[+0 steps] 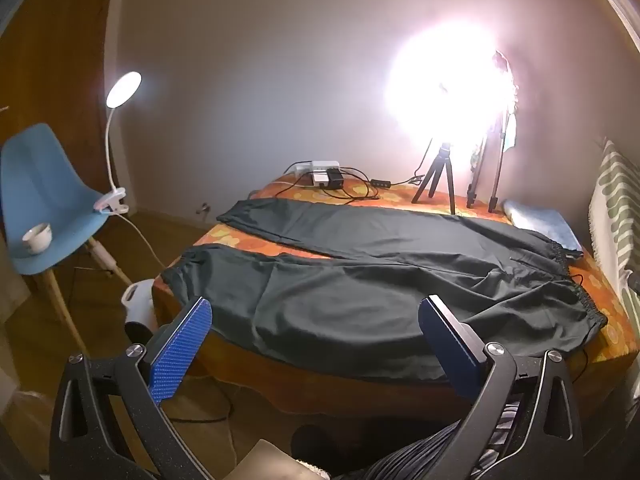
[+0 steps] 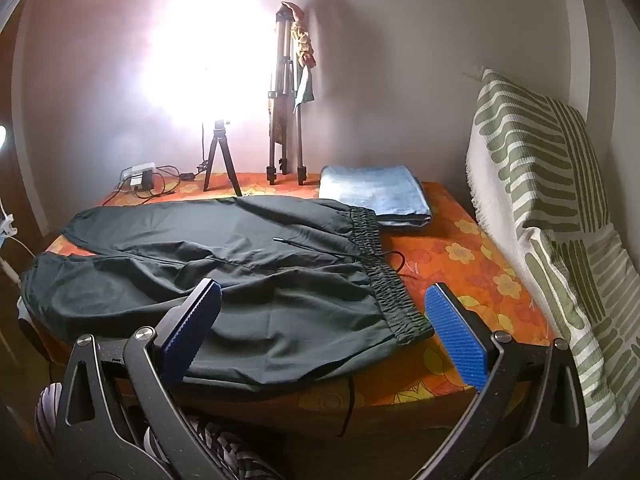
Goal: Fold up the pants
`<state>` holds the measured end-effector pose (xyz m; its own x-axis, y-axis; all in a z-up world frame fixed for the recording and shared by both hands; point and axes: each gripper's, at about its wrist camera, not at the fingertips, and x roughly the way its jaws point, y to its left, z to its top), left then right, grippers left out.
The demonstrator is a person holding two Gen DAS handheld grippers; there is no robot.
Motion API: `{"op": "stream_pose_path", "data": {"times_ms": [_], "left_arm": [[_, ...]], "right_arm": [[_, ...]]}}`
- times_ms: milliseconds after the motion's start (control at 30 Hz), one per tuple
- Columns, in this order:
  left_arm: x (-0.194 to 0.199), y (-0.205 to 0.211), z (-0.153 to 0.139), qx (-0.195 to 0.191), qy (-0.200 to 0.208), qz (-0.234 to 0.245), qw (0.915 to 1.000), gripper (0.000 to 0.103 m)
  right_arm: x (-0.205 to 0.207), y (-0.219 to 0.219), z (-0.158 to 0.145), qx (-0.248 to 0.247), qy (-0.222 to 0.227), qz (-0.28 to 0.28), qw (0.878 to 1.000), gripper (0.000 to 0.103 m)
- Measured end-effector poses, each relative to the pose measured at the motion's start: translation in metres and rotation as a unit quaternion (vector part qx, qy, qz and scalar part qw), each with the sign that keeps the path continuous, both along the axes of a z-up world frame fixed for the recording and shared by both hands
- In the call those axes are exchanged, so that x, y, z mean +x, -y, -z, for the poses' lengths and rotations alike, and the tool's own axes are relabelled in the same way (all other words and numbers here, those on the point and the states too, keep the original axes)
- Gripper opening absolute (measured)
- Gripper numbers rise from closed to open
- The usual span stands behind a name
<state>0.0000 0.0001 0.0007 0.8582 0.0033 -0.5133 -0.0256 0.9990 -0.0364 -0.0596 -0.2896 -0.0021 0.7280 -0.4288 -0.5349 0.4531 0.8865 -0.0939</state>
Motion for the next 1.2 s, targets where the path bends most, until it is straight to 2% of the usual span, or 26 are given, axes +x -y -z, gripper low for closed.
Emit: {"op": "stream_pose_path", "data": {"times_ms": [1200], "left_arm": [[-0.004,-0.002,-0.009,0.007,0.016,-0.003,0.9998,0.103]], "right_arm": [[-0.002,-0.006,-0.009,-0.009,0.004,-0.004,1.0,0.103]]}}
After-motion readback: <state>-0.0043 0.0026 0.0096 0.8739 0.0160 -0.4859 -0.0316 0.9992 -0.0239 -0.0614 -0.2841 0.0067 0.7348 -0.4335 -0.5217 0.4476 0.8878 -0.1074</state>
